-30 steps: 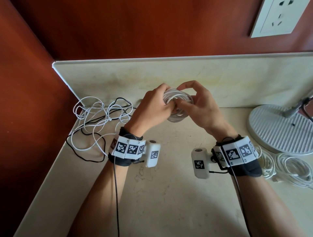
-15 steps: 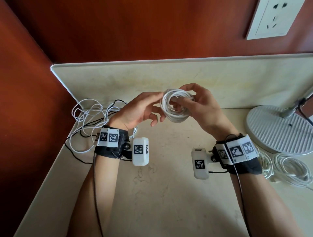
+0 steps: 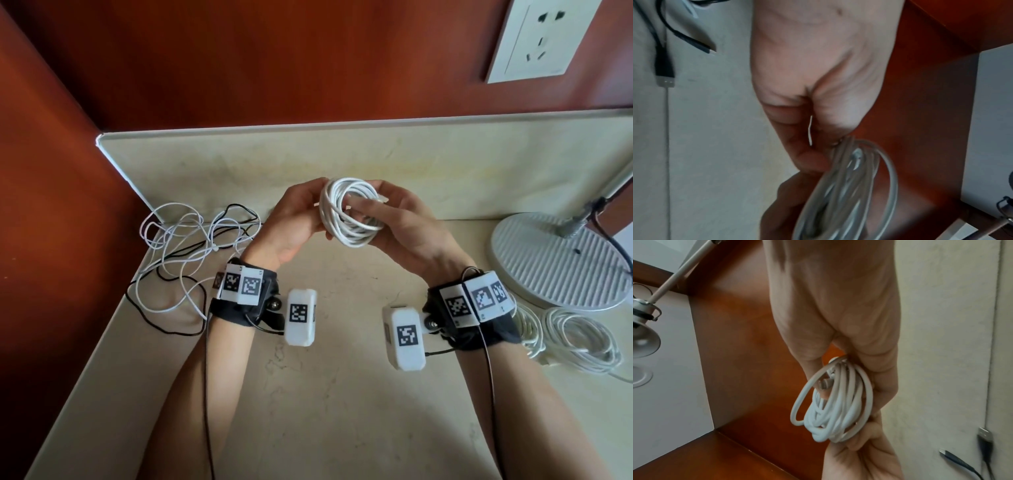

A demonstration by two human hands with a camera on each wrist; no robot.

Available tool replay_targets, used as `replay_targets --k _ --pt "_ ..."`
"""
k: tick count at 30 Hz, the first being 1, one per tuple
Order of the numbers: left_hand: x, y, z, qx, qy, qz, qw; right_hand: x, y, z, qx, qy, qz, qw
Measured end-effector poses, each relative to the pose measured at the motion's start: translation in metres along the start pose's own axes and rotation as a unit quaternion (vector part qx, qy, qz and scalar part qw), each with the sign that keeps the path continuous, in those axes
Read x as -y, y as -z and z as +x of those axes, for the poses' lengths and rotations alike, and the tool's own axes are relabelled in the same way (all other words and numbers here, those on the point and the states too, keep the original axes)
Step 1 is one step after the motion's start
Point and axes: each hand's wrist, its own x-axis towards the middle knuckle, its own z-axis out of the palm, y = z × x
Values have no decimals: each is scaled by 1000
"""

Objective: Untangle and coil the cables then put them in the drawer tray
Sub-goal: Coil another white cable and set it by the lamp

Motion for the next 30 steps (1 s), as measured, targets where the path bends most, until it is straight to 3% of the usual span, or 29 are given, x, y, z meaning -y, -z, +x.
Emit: replay_targets --k 4,9,13,19,23,26,30 --pt "-1 8 -2 8 20 58 998 -6 -3 1 -16 -8 -41 999" --pt "-6 6 -3 -18 50 76 996 -9 -3 1 -62 38 -207 976" --pt "-5 0 -2 -52 78 77 993 -12 -5 2 -106 82 -403 905" --pt "-3 -10 1 -135 116 -3 984 -19 -6 7 -166 150 -421 879" --pt "-5 -16 -1 -167 102 14 981 -18 -7 4 -229 224 -499 805" --pt "-5 -22 -2 -188 86 36 978 -15 -8 2 -223 215 -595 742" --pt "0 -29 -4 -198 76 103 972 -21 -9 0 -180 177 -657 710"
